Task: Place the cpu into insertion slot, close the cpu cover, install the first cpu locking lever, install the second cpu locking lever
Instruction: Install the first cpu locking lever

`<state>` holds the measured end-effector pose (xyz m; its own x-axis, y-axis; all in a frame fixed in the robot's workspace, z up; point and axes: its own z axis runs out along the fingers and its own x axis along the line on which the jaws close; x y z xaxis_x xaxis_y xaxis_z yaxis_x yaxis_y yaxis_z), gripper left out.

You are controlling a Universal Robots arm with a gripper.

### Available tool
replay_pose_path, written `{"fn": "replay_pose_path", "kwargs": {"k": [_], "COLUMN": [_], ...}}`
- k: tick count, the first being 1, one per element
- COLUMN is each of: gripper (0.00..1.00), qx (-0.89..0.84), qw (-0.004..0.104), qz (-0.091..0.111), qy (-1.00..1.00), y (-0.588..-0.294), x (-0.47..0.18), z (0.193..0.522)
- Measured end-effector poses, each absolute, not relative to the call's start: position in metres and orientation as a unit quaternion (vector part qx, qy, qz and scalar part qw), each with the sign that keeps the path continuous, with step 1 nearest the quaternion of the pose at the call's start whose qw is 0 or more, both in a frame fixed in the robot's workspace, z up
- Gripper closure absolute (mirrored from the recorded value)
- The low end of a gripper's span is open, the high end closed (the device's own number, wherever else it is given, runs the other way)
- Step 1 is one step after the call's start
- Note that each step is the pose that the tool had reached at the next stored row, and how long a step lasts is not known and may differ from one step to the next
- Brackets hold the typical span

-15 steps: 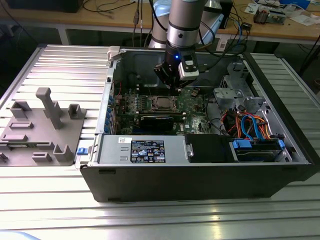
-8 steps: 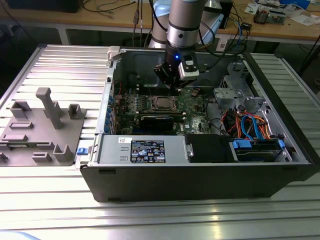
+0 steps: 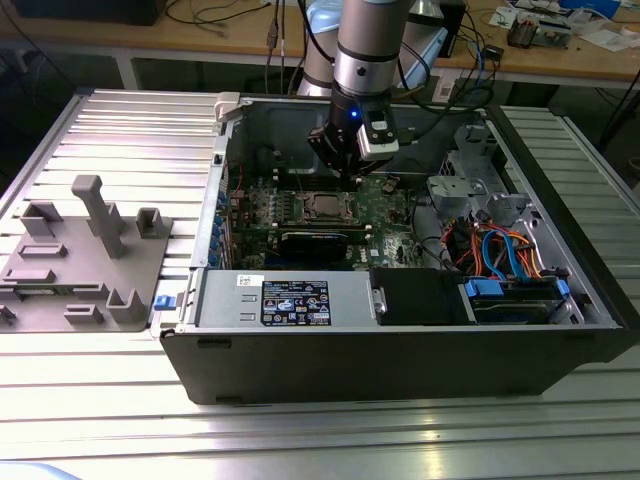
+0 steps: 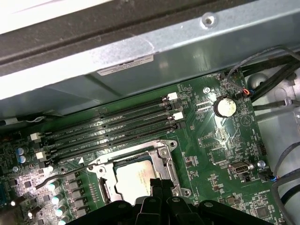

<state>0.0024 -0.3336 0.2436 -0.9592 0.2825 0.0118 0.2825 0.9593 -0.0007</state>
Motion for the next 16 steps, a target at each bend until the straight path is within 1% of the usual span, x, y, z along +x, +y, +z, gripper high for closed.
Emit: {"fn": "replay_pose_path", "kwargs": {"k": [16], "gripper": [0.89], "qx": [-0.134], "qw": [0.006], "qz": [0.0], "qy": [-0.991], "y": [-0.3336], "x": [0.0024], "z": [0.2436]}}
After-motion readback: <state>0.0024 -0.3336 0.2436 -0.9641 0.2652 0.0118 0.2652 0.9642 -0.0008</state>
